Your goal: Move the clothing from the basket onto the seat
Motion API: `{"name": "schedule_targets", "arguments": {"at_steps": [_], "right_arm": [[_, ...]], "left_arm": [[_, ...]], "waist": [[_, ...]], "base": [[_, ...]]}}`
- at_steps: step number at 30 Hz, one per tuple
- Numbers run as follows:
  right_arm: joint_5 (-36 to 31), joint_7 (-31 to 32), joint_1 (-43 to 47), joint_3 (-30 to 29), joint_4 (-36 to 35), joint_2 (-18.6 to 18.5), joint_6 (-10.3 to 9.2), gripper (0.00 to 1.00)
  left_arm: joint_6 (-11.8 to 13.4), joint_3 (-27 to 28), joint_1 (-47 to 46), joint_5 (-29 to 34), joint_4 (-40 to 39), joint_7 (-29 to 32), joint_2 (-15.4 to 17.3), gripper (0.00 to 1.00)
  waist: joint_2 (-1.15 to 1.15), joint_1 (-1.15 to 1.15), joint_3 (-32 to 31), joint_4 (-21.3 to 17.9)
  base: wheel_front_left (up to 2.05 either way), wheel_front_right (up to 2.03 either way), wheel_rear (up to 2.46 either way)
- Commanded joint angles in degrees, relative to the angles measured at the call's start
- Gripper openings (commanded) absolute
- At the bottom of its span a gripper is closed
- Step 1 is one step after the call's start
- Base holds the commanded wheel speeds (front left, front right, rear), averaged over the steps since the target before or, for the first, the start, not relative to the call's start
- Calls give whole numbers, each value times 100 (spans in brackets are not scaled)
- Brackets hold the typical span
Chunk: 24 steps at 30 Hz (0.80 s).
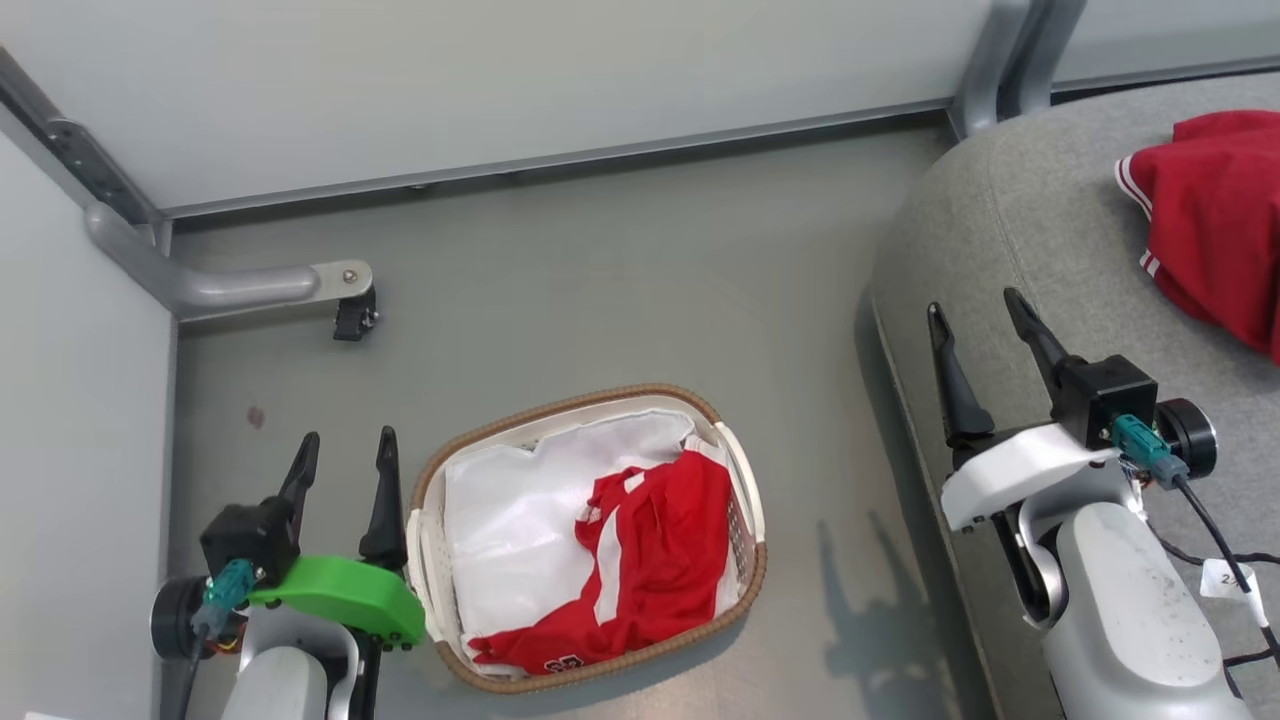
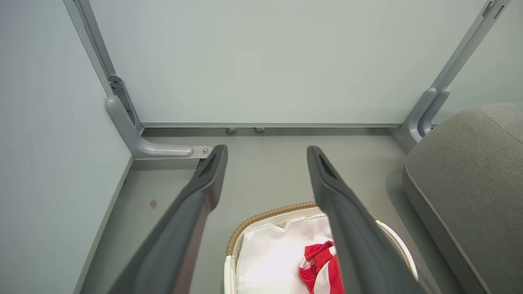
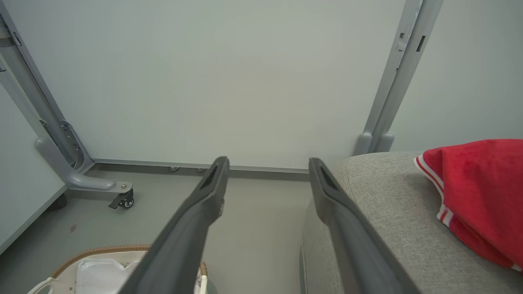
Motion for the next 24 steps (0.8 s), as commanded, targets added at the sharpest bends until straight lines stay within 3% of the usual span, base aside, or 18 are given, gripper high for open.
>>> {"name": "schedule_targets", "arguments": {"at_steps": [1, 15, 24], "right_arm": [[122, -1, 138, 38, 65, -27, -8, 100], [426, -1, 935, 199, 328, -24, -8, 100], [397, -1, 1236, 166, 231, -22, -8, 100]], "left_arm": [[-15, 31, 164, 38, 57, -5, -40, 100], [-16, 431, 975, 318, -12, -5, -118, 100], [-16, 481, 1300, 345, -162, -5, -132, 100]], "waist": [[0, 0, -275, 241], [0, 0, -1034, 257], [0, 0, -1181, 179]], "base": [[0, 0, 0], [0, 0, 0], [0, 0, 0]]}}
